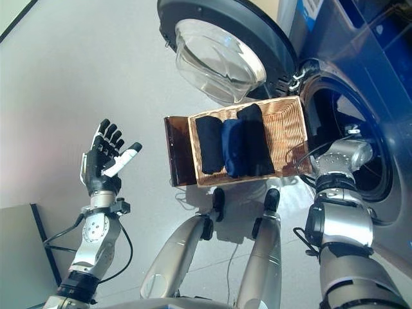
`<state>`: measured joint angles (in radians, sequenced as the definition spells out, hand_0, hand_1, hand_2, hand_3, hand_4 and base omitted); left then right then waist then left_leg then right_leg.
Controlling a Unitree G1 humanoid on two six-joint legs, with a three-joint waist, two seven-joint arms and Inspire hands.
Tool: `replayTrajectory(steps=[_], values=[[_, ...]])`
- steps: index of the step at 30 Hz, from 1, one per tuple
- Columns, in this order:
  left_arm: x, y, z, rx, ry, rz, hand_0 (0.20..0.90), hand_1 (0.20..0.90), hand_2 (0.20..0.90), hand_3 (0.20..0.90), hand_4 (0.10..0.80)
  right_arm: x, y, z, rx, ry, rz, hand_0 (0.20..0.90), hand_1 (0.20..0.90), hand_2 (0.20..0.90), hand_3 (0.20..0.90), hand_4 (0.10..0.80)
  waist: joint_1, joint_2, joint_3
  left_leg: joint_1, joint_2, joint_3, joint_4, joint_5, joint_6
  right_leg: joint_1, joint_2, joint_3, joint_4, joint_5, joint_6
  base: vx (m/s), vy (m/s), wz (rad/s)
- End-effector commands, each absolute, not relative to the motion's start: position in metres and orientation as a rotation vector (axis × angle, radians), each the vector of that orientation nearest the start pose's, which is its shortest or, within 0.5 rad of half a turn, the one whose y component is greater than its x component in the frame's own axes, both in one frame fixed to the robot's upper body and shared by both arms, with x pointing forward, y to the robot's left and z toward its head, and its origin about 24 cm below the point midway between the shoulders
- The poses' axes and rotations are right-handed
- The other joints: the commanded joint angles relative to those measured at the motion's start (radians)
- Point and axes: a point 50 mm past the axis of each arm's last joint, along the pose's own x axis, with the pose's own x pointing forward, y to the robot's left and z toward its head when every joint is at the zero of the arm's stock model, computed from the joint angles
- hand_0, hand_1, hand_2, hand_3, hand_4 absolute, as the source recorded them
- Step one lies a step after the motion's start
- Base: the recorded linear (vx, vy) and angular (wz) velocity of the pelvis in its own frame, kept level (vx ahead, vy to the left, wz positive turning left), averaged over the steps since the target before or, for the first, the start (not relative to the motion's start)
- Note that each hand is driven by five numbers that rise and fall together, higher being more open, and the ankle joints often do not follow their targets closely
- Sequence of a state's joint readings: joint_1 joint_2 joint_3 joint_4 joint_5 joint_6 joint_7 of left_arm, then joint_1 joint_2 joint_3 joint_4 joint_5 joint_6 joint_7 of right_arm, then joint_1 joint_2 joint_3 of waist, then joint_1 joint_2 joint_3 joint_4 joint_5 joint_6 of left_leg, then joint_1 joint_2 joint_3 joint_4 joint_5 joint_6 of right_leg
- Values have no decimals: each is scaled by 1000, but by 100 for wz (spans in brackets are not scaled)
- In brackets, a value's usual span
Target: Pick up the clothes and place them into the washing machine
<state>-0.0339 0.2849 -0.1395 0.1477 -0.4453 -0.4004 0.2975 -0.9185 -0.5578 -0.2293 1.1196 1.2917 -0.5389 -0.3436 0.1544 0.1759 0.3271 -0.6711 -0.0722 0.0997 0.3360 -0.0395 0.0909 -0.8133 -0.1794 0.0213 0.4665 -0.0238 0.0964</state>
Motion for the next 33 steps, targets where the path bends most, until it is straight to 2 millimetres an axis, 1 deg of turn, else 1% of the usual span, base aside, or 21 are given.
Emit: replayTrajectory(steps=[1,4,6,7,8,9,11,13,14,16,17,19,21,22,24,26,27,28,30,31,33], values=[[247,205,85,-263,-423,252,900,900,900,900,800,332,-378,220,807,-734,-844,900,900,900,900,800,-10,40,-113,21,1,-101,-40,-40,-68,130,29,-41,-55,-71,-55,23,55,-5],[246,205,84,-278,-422,258,900,900,900,900,800,333,-376,206,797,-685,-853,900,900,900,900,800,-12,44,-118,49,-6,-102,-82,-20,-75,154,22,-47,-87,-57,-51,19,39,1],[246,205,82,-285,-414,263,900,900,900,900,800,336,-370,183,800,-605,-866,900,900,900,900,800,-11,45,-120,71,-8,-105,-115,-2,-81,178,16,-57,-116,-45,-45,3,3,6],[246,205,82,-284,-413,263,900,900,900,900,800,336,-370,182,801,-604,-866,900,900,900,900,800,-11,44,-120,73,-8,-106,-117,-1,-81,181,16,-58,-118,-44,-45,3,-11,17],[246,203,80,-289,-402,261,900,900,900,900,800,339,-360,158,784,-511,-864,900,900,900,900,800,-7,40,-122,86,-9,-109,-132,7,-83,200,13,-65,-135,-35,-42,-3,-18,17],[246,201,77,-287,-392,256,900,900,900,900,800,341,-354,147,776,-467,-853,900,900,900,900,800,-9,37,-120,94,-9,-110,-138,11,-84,211,11,-68,-142,-31,-41,2,-23,10],[248,196,74,-292,-372,240,900,900,900,900,800,343,-334,111,764,-332,-832,900,900,900,900,800,-13,27,-120,116,-8,-111,-157,20,-86,244,8,-78,-170,-18,-37,18,-19,8],[248,189,68,-303,-341,217,900,900,900,900,800,337,-314,69,748,-169,-824,900,900,900,900,800,-15,14,-127,153,-7,-115,-189,32,-89,286,2,-88,-209,-2,-30,41,-15,8],[247,188,67,-306,-336,209,900,900,900,900,800,336,-307,60,756,-139,-810,900,900,900,900,800,-16,9,-129,166,-7,-115,-203,37,-90,303,0,-93,-226,4,-28,46,-12,7],[247,184,62,-301,-307,180,900,900,900,900,800,323,-294,19,611,91,-788,900,900,900,900,800,-12,-7,-140,211,-6,-123,-250,61,-97,356,-10,-113,-277,27,-19,74,-24,12],[246,182,62,-305,-307,171,900,900,900,900,800,322,-282,10,633,121,-751,900,900,900,900,800,-12,-12,-142,231,-7,-127,-274,68,-98,383,-13,-120,-302,35,-17,85,-29,13],[244,182,61,-297,-305,161,900,900,900,900,800,310,-265,-17,536,254,-687,900,900,900,900,800,-13,-29,-152,276,-6,-131,-319,82,-104,433,-16,-139,-349,52,-10,56,-14,11],[242,183,61,-302,-304,163,900,900,900,900,800,307,-256,-23,575,260,-668,900,900,900,900,800,-17,-36,-155,290,-6,-134,-333,92,-103,452,-16,-144,-370,64,-8,67,-10,13],[241,183,56,-312,-283,169,900,900,900,900,800,295,-248,-41,514,356,-640,900,900,900,900,800,-17,-56,-164,325,-4,-136,-352,90,-107,492,-18,-151,-400,72,-3,120,-27,10],[239,185,54,-316,-271,176,900,900,900,900,800,289,-238,-51,498,393,-603,900,900,900,900,800,-20,-73,-170,340,-2,-139,-360,96,-106,517,-18,-158,-436,92,0,76,-11,8],[236,188,50,-313,-256,181,900,900,900,900,800,285,-230,-58,333,465,-490,900,900,900,900,800,-17,-93,-178,364,2,-137,-372,91,-108,546,-18,-166,-468,101,5,43,-5,-2],[236,188,50,-313,-257,182,900,900,900,900,800,285,-230,-58,332,465,-490,900,900,900,900,800,-18,-93,-179,360,2,-137,-372,95,-108,544,-18,-166,-470,106,5,41,-25,-5],[233,191,48,-302,-246,186,900,900,900,900,800,285,-223,-58,163,488,-400,900,900,900,900,800,-17,-110,-184,374,6,-138,-374,90,-108,560,-15,-171,-488,113,8,0,0,0],[231,194,47,-301,-240,196,900,900,900,900,800,291,-210,-54,19,477,-274,900,900,900,900,800,-17,-127,-187,381,11,-136,-375,90,-108,569,-14,-173,-499,121,11,23,-16,-3],[230,195,46,-295,-237,198,900,900,900,900,800,291,-211,-54,-48,479,-250,900,900,900,900,800,-18,-135,-191,378,10,-138,-373,93,-106,568,-13,-171,-504,127,11,21,-7,-5],[229,199,46,-290,-234,205,900,900,900,900,800,300,-196,-45,-307,429,-73,900,900,900,900,800,-20,-147,-193,381,13,-138,-375,94,-106,569,-9,-169,-503,129,11,0,0,0]])
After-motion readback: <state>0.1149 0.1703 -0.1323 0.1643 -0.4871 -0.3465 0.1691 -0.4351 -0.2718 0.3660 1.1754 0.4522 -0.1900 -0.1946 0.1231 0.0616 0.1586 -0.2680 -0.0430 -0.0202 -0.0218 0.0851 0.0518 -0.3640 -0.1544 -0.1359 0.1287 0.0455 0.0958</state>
